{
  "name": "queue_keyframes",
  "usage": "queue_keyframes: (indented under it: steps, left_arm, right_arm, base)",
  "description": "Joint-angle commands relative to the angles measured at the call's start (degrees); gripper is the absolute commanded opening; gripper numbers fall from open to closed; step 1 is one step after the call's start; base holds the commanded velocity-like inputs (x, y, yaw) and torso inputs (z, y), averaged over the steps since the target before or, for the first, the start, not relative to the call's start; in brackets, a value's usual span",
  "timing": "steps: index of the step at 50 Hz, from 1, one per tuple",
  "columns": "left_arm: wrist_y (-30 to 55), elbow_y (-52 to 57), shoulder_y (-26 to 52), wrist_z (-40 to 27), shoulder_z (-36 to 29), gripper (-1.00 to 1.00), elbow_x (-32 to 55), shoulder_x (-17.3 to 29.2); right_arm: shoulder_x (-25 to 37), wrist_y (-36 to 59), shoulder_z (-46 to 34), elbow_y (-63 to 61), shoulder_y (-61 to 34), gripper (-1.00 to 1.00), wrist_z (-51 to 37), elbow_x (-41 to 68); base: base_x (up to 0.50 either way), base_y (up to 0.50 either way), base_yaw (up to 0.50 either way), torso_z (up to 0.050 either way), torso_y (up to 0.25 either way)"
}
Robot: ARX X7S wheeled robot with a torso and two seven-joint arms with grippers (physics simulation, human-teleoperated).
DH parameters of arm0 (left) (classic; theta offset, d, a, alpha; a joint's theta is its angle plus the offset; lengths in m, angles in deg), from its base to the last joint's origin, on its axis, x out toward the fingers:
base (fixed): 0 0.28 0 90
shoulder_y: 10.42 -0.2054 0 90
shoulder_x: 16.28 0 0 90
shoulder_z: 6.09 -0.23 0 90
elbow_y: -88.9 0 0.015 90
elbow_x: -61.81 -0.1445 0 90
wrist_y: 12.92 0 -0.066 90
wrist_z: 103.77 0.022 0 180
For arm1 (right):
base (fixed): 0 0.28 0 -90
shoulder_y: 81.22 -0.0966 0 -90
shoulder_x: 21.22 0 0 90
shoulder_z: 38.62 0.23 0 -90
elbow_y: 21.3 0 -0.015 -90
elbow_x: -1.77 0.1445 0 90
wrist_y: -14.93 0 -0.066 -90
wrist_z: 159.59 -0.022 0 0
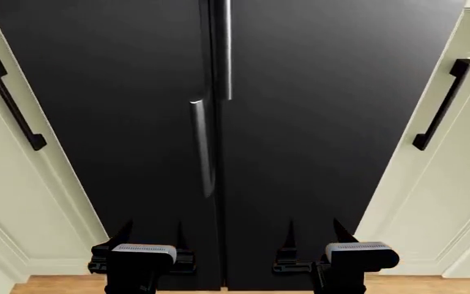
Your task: Open the fridge door
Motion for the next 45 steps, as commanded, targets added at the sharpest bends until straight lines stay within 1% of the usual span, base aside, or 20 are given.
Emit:
queue_keyframes:
  steps: [1, 6, 13, 17, 20, 22, 26, 28, 30, 32, 33, 34, 36, 37, 39, 40, 41, 45]
  left_arm:
    - [-0.1, 0.1, 0.0, -0.3, -0.3, 1.00, 0.4, 0.3]
    - [-0.1, 0.1, 0.1, -0.4, -0.4, 1.00, 0.5, 0.4]
    - [0.0, 0.2, 0.1, -0.6, -0.6, 1.00, 0.8, 0.6]
    - [0.1, 0.4, 0.1, -0.8, -0.7, 1.00, 0.8, 0.7]
    - [0.3, 0.4, 0.3, -0.8, -0.5, 1.00, 1.1, 0.9]
    - [0.4, 0.7, 0.4, -0.9, -0.3, 1.00, 1.4, 1.1]
    - [0.5, 1.0, 0.6, -1.3, -0.1, 1.00, 1.3, 1.4]
    - [0.5, 0.6, 0.9, -1.5, -0.1, 1.00, 1.1, 1.4]
    - [0.6, 0.4, 1.0, -1.4, -0.1, 1.00, 1.4, 1.5]
    - [0.8, 0.5, 1.0, -1.5, -0.2, 1.00, 1.3, 1.6]
    - [0.8, 0.5, 1.1, -1.5, -0.3, 1.00, 1.3, 1.7]
    - [1.0, 0.6, 1.1, -1.5, -0.2, 1.00, 1.4, 1.8]
    - [1.1, 0.9, 1.1, -1.6, -0.1, 1.00, 1.5, 2.0]
    - [1.1, 1.1, 1.1, -1.6, -0.1, 1.00, 1.6, 2.0]
    - [1.2, 1.4, 1.0, -1.5, -0.2, 1.00, 1.6, 2.2]
    - [1.2, 1.4, 1.1, -1.5, -0.3, 1.00, 1.6, 2.2]
    - [1.2, 1.4, 1.1, -1.5, -0.3, 1.00, 1.6, 2.3]
    - [1.6, 2.2, 1.0, -1.5, -0.3, 1.00, 1.9, 2.6]
  right_arm:
    - [0.2, 0.0, -0.3, 0.0, 0.0, 1.00, -0.4, 0.3]
    - [0.3, 0.1, -0.5, 0.0, -0.1, 1.00, -0.4, 0.5]
    - [0.5, 1.1, -0.6, -0.9, 0.0, 1.00, -0.6, 1.2]
    - [1.4, 4.9, -1.2, -5.0, 0.8, 1.00, -1.2, 1.4]
    - [2.6, 11.8, -0.5, -13.0, 1.7, 1.00, -1.5, 5.0]
    - [3.8, 18.6, -0.1, -20.5, 1.7, 1.00, -2.7, 7.4]
    - [6.5, 36.2, 1.5, -36.9, -1.5, 1.00, -7.5, 12.6]
    - [7.4, 48.2, 2.9, -45.3, -5.8, 1.00, -11.2, 16.4]
    - [6.8, 61.9, 6.0, -53.0, -12.1, 1.00, -14.8, 22.7]
    - [3.4, 77.3, 11.9, -58.3, -20.5, 1.00, -18.3, 31.6]
    - [2.0, 83.1, 15.2, -59.1, -24.5, 1.00, -21.2, 37.7]
    - [-0.3, 90.4, 19.9, -59.1, -29.8, 1.00, -25.4, 46.2]
    - [2.9, 90.6, 20.6, -52.1, -37.6, 1.00, -42.6, 63.4]
    - [4.3, 89.5, 18.5, -48.2, -41.5, 1.00, -51.2, 72.0]
    - [6.8, 85.4, 11.5, -42.3, -48.3, 1.00, -68.3, 89.2]
    - [7.4, 83.7, 8.7, -40.1, -51.1, 1.00, -72.0, 96.2]
    - [7.6, 82.0, 6.3, -38.1, -53.5, 1.00, -74.2, 99.2]
    - [6.7, 77.2, 0.2, -31.4, -61.2, 1.00, -77.1, 105.8]
  base:
    - [0.30, 0.00, 0.00, 0.000, 0.000]
    - [0.30, 0.00, 0.00, 0.000, 0.000]
    - [0.00, 0.00, 0.00, 0.000, 0.002]
    - [0.00, 0.00, 0.00, 0.000, 0.000]
    - [0.00, 0.00, 0.00, 0.000, 0.000]
    - [0.00, 0.00, 0.00, 0.000, 0.000]
    - [0.00, 0.00, 0.00, 0.000, 0.000]
    - [0.00, 0.00, 0.00, 0.000, 0.000]
    - [0.00, 0.00, 0.00, 0.000, 0.000]
    - [0.00, 0.00, 0.00, 0.000, 0.000]
    - [0.00, 0.00, 0.00, 0.000, 0.000]
    - [0.00, 0.00, 0.00, 0.000, 0.000]
    - [0.00, 0.00, 0.00, 0.000, 0.000]
    - [0.00, 0.00, 0.00, 0.000, 0.000]
    - [0.00, 0.00, 0.00, 0.000, 0.000]
    - [0.00, 0.00, 0.00, 0.000, 0.000]
    - [0.00, 0.00, 0.00, 0.000, 0.000]
    - [0.00, 0.00, 0.00, 0.000, 0.000]
